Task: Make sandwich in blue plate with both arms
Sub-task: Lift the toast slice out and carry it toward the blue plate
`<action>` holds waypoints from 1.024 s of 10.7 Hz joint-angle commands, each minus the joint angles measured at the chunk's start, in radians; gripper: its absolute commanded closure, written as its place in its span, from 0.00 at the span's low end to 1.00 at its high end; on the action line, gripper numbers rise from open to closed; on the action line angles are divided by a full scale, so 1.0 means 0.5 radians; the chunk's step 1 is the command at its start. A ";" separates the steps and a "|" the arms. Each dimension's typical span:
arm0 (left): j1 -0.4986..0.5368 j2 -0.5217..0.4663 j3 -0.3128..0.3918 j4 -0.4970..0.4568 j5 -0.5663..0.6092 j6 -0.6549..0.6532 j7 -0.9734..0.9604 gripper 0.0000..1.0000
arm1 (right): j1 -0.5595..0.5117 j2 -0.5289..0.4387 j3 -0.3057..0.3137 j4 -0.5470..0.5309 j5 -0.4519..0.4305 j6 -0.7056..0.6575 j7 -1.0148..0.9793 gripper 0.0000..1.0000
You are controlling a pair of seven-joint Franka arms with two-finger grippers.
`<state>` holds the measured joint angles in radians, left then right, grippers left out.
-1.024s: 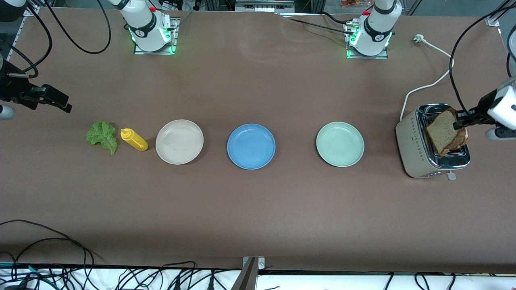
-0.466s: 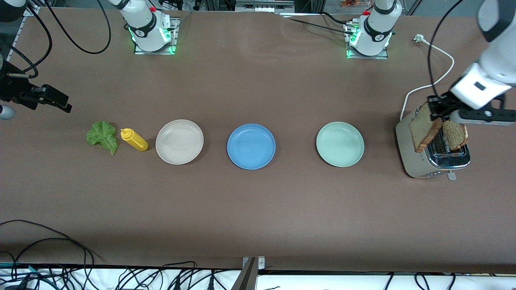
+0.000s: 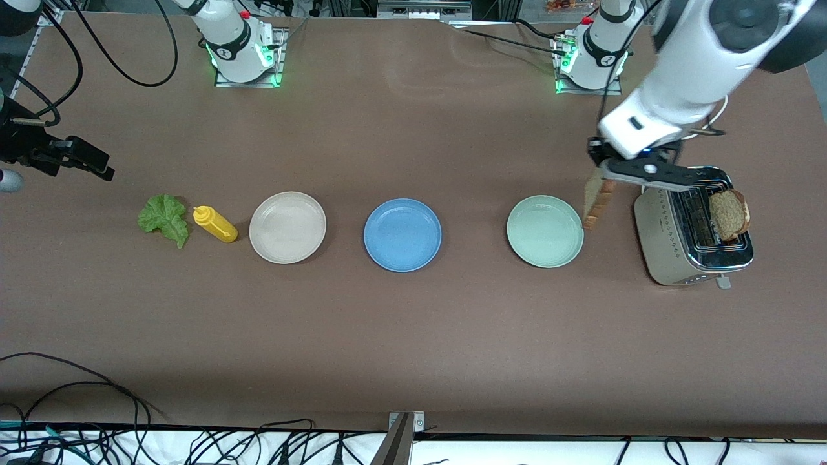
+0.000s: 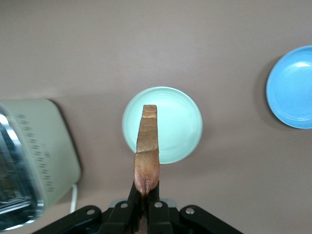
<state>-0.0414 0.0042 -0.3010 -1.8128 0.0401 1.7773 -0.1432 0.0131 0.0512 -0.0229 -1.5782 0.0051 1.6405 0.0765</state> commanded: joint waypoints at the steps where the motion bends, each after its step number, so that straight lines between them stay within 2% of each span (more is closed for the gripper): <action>1: -0.025 0.306 -0.253 0.189 0.024 -0.030 -0.326 1.00 | -0.002 0.020 0.000 0.058 0.027 -0.041 0.010 0.00; 4: -0.031 0.610 -0.477 0.367 0.033 0.034 -0.624 1.00 | -0.005 0.020 0.000 0.055 0.030 -0.041 0.010 0.00; 7: -0.046 0.816 -0.634 0.383 0.018 0.368 -0.723 1.00 | -0.005 0.020 0.000 0.055 0.030 -0.041 0.010 0.00; 11: -0.064 1.181 -0.677 0.652 -0.383 0.449 -0.702 1.00 | -0.005 0.020 0.000 0.055 0.027 -0.041 0.010 0.00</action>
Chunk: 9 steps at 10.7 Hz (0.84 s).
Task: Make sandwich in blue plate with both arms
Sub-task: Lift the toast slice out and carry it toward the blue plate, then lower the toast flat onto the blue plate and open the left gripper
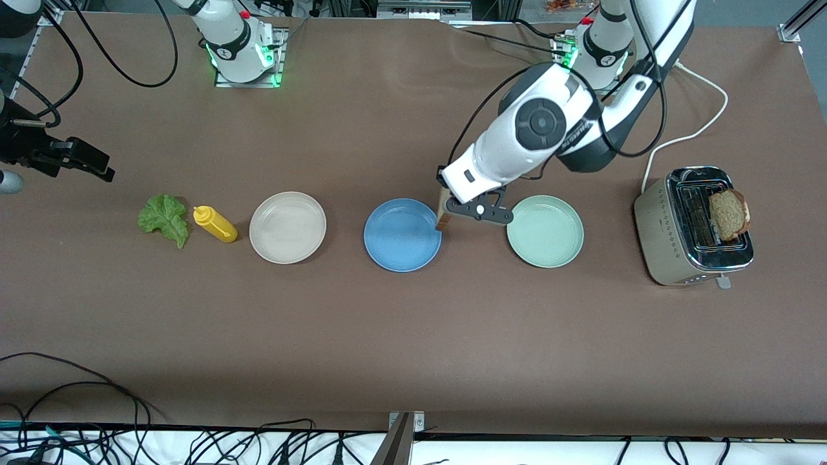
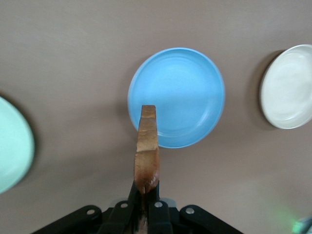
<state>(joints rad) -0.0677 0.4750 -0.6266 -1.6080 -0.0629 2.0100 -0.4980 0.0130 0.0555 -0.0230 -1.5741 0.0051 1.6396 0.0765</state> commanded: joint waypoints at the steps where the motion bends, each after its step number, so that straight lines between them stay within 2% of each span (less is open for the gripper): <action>1: -0.036 0.289 -0.026 0.261 -0.208 -0.004 -0.007 1.00 | -0.005 0.012 -0.003 0.047 0.027 -0.040 0.010 0.00; 5: -0.082 0.372 -0.029 0.258 -0.178 0.253 0.075 1.00 | -0.005 0.012 -0.003 0.047 0.030 -0.040 0.010 0.00; 9: -0.101 0.436 -0.044 0.234 -0.196 0.345 0.207 1.00 | -0.005 0.012 -0.003 0.047 0.027 -0.040 0.010 0.00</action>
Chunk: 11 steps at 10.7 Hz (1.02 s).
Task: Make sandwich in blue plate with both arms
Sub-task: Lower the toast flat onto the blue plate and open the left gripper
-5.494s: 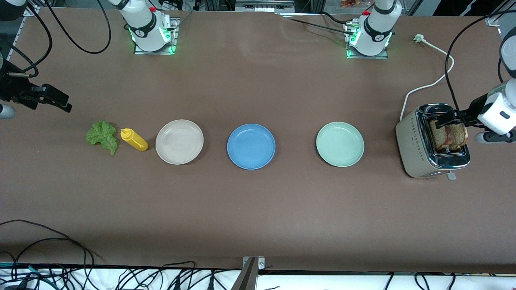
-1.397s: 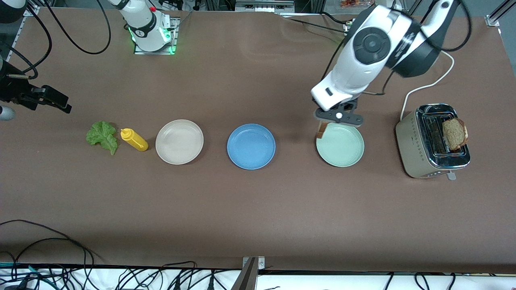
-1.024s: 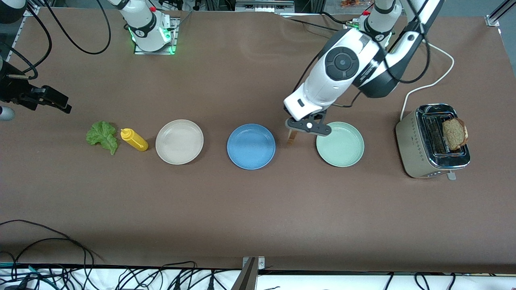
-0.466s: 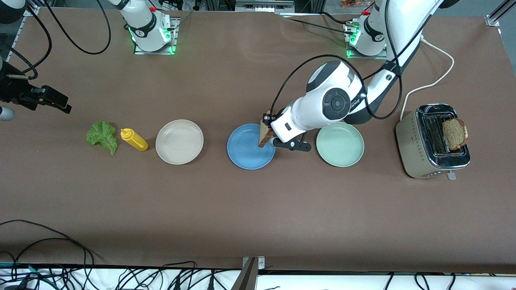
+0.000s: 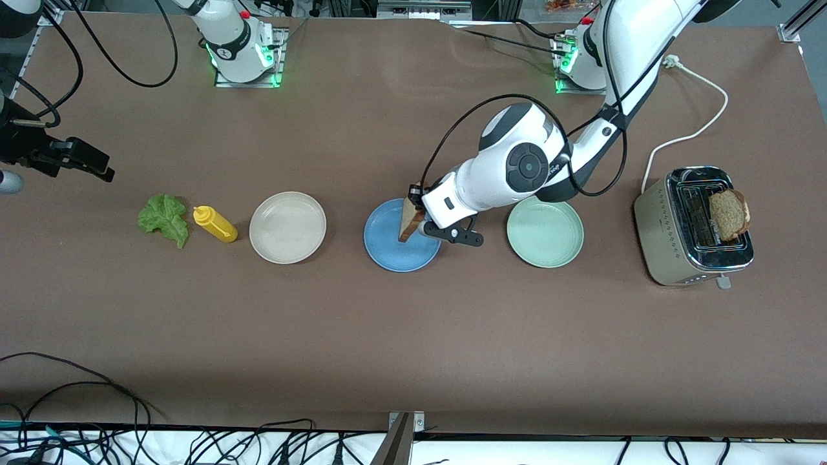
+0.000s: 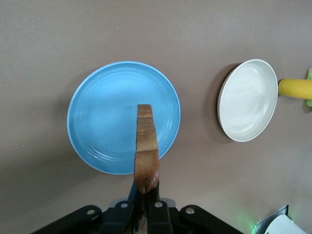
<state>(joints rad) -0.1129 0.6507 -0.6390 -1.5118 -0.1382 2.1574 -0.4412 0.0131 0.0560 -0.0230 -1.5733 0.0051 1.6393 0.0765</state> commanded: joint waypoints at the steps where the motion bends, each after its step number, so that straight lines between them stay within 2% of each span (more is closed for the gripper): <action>1: -0.007 0.104 -0.053 0.041 -0.049 0.081 0.094 1.00 | -0.005 0.011 -0.003 0.042 0.027 -0.039 0.010 0.00; 4: -0.014 0.168 -0.072 0.057 -0.046 0.173 0.075 1.00 | -0.005 0.011 -0.003 0.045 0.027 -0.039 0.010 0.00; 10: -0.017 0.232 -0.069 0.066 -0.058 0.198 0.069 1.00 | -0.005 0.011 -0.003 0.045 0.027 -0.039 0.010 0.00; 11: -0.014 0.257 -0.069 0.066 -0.058 0.274 0.091 1.00 | -0.005 0.011 -0.003 0.045 0.027 -0.039 0.013 0.00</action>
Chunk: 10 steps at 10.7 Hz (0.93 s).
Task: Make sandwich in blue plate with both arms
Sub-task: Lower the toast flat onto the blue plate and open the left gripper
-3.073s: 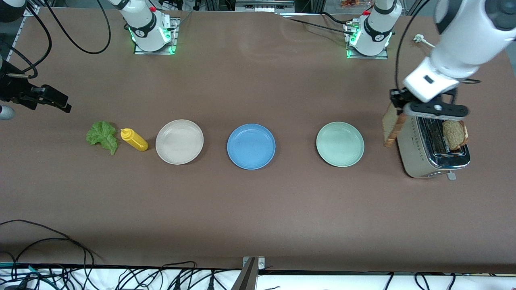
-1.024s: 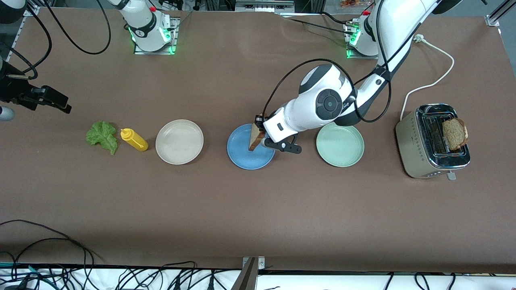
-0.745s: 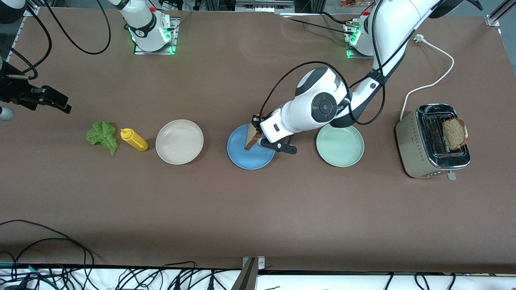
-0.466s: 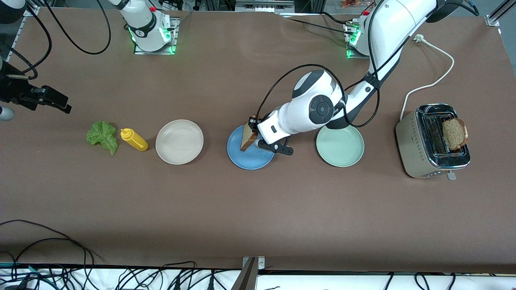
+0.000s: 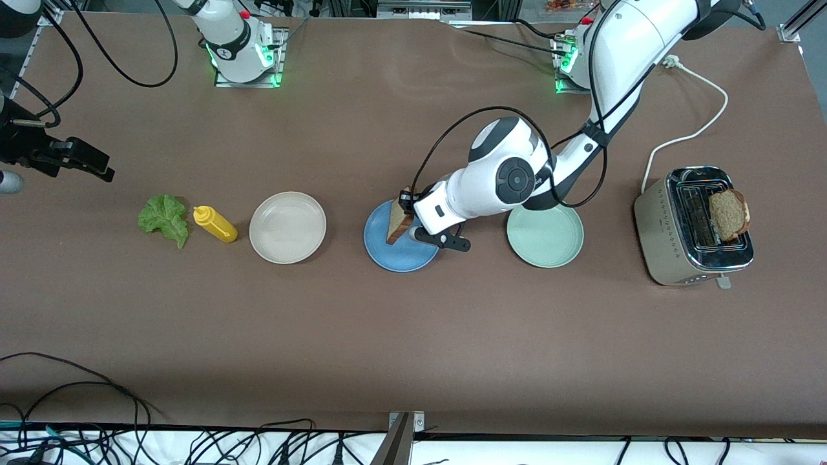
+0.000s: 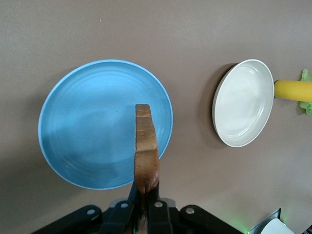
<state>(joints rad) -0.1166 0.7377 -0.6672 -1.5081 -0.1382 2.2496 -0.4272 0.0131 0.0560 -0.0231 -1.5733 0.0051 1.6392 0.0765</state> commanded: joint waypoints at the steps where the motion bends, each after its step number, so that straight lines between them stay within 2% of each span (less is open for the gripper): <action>1: 0.000 0.107 -0.012 0.059 -0.058 0.127 0.063 1.00 | -0.005 0.011 -0.003 0.045 0.027 -0.039 0.010 0.00; 4: 0.022 0.172 -0.012 0.102 -0.095 0.133 0.246 1.00 | -0.005 0.011 -0.003 0.045 0.027 -0.039 0.010 0.00; 8: 0.025 0.236 -0.012 0.132 -0.358 0.133 0.293 1.00 | -0.005 0.011 -0.003 0.045 0.027 -0.039 0.010 0.00; 10: 0.028 0.276 -0.009 0.132 -0.356 0.133 0.296 1.00 | -0.005 0.011 -0.003 0.045 0.027 -0.039 0.010 0.00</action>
<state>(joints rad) -0.1040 0.8394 -0.6661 -1.4727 -0.2796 2.3178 -0.3174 0.0130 0.0561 -0.0231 -1.5731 0.0051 1.6391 0.0765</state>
